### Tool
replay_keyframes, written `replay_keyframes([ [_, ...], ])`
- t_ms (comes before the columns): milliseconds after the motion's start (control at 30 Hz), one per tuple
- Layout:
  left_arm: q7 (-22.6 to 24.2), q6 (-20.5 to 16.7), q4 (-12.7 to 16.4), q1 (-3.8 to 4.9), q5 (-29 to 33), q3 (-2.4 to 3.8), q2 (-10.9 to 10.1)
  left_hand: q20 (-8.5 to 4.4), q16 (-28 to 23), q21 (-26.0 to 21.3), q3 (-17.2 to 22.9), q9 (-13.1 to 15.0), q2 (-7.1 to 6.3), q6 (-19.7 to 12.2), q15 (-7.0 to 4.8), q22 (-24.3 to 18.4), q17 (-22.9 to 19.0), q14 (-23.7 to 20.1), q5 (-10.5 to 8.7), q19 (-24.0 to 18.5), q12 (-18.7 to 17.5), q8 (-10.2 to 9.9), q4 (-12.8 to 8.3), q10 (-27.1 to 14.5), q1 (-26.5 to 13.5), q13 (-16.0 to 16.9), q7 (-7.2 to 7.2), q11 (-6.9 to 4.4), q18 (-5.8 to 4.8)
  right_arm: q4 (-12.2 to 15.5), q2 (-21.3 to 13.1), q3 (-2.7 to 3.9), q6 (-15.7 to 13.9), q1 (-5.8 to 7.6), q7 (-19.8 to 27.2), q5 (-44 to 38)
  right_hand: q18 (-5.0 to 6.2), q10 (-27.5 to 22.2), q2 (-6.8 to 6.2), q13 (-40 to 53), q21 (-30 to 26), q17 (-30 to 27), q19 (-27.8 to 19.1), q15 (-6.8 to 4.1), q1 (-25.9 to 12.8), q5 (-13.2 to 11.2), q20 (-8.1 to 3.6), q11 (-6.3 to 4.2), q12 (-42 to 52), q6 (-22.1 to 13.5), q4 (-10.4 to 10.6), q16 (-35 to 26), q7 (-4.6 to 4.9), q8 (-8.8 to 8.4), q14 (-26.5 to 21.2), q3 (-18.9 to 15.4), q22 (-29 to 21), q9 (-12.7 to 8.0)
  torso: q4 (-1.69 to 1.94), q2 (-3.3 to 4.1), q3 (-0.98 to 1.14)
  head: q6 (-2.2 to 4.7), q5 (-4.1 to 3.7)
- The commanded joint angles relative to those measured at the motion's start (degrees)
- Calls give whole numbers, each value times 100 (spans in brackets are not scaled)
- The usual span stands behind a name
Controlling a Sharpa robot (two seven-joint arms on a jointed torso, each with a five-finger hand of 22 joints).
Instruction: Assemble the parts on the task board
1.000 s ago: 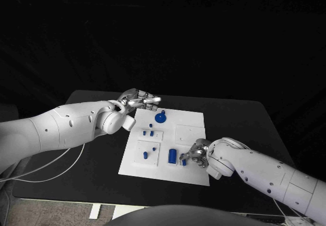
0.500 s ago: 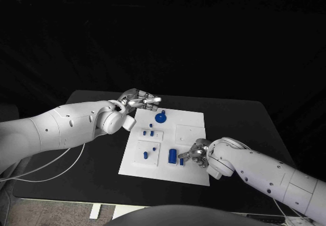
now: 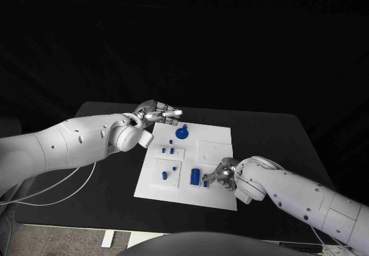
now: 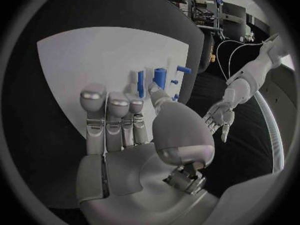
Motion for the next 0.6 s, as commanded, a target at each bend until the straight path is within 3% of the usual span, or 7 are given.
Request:
replay_keyframes([
  [33, 47, 54, 6, 1, -21, 4, 0, 22, -19, 38, 3, 0, 64, -10, 4, -8, 8, -55, 36, 2, -25, -3, -28, -40, -6, 1, 0, 8, 27, 39, -71, -6, 3, -12, 86, 13, -59, 35, -27, -4, -21, -4, 115, -16, 5, 12, -21, 7, 1, 21, -37, -8, 10, -3, 7, 4, 527, -2, -2, -5, 3, 5, -3],
  [167, 102, -7, -5, 1, -14, 4, -11, 21, -18, 40, 1, 0, 65, -5, 1, -7, 9, -49, 37, 5, -23, -2, -34, -34, -4, 1, -2, 4, 27, 201, -291, 12, -165, -12, 240, 185, -31, -6, -142, 81, -65, -18, 118, 9, -31, 3, -1, 64, 82, -251, 55, -27, 104, -6, 3, 33, 518, -11, -17, -7, 11, 42, -2],
  [233, 145, -51, -17, 1, 3, 4, -13, 17, -16, 45, 0, 0, 74, 3, -6, -5, 13, -30, 45, 14, -21, -1, -45, -14, 4, 1, -5, -2, 30, 300, -415, 72, -235, -12, 352, 286, -20, -8, -159, 89, -84, -23, 118, 20, -26, 5, 11, 82, 89, -348, 85, -33, 134, -3, 1, 13, 515, -8, -24, -14, 10, 62, -14],
  [367, 325, -205, -45, 1, 120, 3, -9, -2, -19, 64, -43, -1, 147, 26, -24, 1, 13, 27, 63, 42, -25, -4, -135, 44, 20, 1, -14, -18, 26, 487, -668, 310, -365, -11, 784, 539, 10, -28, -203, 89, -124, -35, 116, 46, 9, 19, 41, 114, 82, -516, 176, -46, 183, -1, -4, -86, 511, -5, -36, -28, 15, 141, -49],
  [467, 571, -449, -78, 1, 311, 3, 9, -35, -20, 97, -109, -2, 267, 140, -60, 12, 13, 131, 107, 90, -28, -7, -268, 176, 75, 2, -51, -60, 21, 516, -819, 497, -531, 3, 1433, 857, 32, -116, -174, 2, -479, -172, 40, 64, 81, 105, 64, 132, -63, -539, 186, -217, 199, -3, -73, -129, 433, -6, -51, -47, 24, 221, -73],
  [533, 718, -576, -103, 1, 462, 3, 18, -47, -18, 99, -149, 0, 338, 207, -75, 11, 11, 171, 146, 90, -28, -4, -331, 239, 104, -1, -74, -83, 6, 420, -855, 629, -663, 26, 1944, 1120, 33, -146, -133, -33, -641, -240, 7, 69, 123, 201, 70, 134, -114, -517, 143, -299, 197, -3, -105, -142, 396, -5, -62, -62, 31, 314, -96],
  [600, 802, -638, -131, 1, 573, 3, 30, -58, -17, 98, -187, 0, 407, 255, -89, 8, 9, 201, 207, 86, -29, -5, -391, 301, 135, -2, -94, -104, -11, 274, -850, 725, -752, 58, 2323, 1368, 79, -514, -66, -475, -1906, -623, -282, 108, 204, 334, 107, 165, -816, -548, 47, -782, 212, -2, -344, -172, 59, -11, -73, -78, 29, 375, -114],
])
